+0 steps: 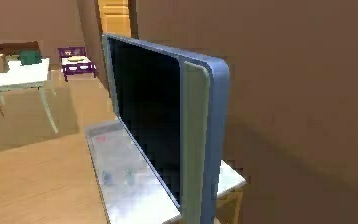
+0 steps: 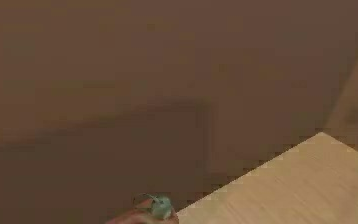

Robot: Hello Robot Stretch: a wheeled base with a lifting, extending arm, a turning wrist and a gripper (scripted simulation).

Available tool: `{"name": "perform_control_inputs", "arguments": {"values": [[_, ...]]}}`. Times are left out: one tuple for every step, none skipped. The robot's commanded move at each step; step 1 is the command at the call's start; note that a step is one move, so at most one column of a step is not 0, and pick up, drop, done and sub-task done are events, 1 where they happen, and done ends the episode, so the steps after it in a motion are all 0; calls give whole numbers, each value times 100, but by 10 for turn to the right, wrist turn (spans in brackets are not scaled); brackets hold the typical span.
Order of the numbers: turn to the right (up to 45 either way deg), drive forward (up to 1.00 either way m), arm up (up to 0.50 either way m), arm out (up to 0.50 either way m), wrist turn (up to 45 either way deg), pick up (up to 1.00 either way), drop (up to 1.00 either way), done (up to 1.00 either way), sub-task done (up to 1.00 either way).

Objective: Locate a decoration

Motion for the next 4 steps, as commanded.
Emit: {"name": "perform_control_inputs", "arguments": {"values": [[-450, 0, 0, 0, 0, 0, 0, 0, 0], [-300, 0, 0, 0, 0, 0, 0, 0, 0], [0, 40, 0, 0, 0, 0, 0, 0, 0], [450, 0, 0, 0, 0, 0, 0, 0, 0]]}}
